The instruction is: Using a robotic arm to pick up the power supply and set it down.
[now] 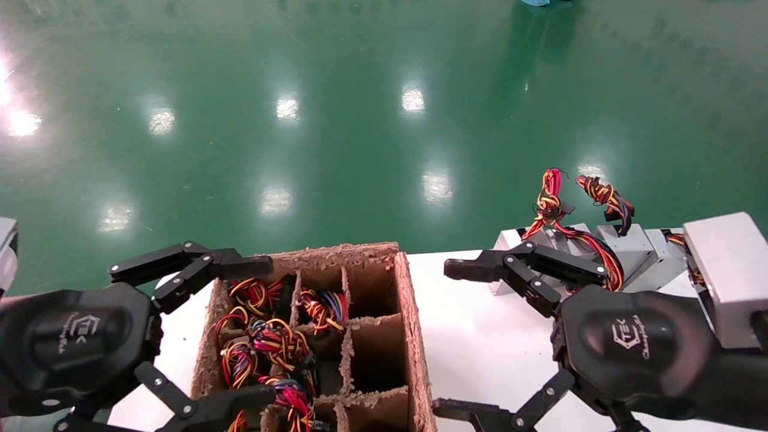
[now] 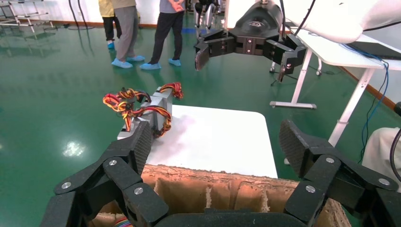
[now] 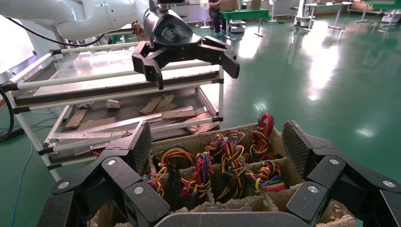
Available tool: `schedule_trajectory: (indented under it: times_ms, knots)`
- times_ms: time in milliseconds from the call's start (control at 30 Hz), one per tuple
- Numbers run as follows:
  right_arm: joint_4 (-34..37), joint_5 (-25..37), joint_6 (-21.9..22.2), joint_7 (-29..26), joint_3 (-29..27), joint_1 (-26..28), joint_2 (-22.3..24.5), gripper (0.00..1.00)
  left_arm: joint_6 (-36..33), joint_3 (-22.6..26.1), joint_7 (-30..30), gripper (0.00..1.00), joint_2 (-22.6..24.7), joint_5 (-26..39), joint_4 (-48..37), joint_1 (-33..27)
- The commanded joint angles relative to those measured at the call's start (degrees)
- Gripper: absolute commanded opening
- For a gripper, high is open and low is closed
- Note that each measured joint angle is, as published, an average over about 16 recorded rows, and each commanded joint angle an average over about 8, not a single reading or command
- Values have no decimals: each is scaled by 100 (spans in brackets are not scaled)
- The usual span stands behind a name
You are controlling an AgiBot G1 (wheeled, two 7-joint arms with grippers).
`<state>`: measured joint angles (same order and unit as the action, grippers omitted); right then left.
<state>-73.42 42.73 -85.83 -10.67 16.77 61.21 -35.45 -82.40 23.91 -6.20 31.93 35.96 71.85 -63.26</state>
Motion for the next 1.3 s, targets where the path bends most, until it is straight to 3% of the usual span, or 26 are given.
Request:
schedule_trajectory:
  times_ms: [33, 700, 767, 967, 1033, 1300]
  knots:
    - [1, 12, 0, -2, 8, -14, 5, 100, 0, 0, 0, 0, 0, 0, 0, 0]
    - [-203, 1007, -64, -99, 912, -105, -835, 99, 0, 0, 0, 0, 0, 0, 0, 0]
    - [-260, 1087, -51, -114, 990, -132, -901, 83, 0, 0, 0, 0, 0, 0, 0, 0]
    - [-325, 1360, 44, -76, 1225, -230, -1161, 9, 0, 1, 0, 0, 0, 0, 0, 0]
    - [-312, 1465, 104, -56, 1296, -251, -1263, 0, 0, 1, 0, 0, 0, 0, 0, 0]
    - [-196, 1727, 307, -54, 1446, -232, -1546, 0, 0, 1, 0, 0, 0, 0, -1, 0]
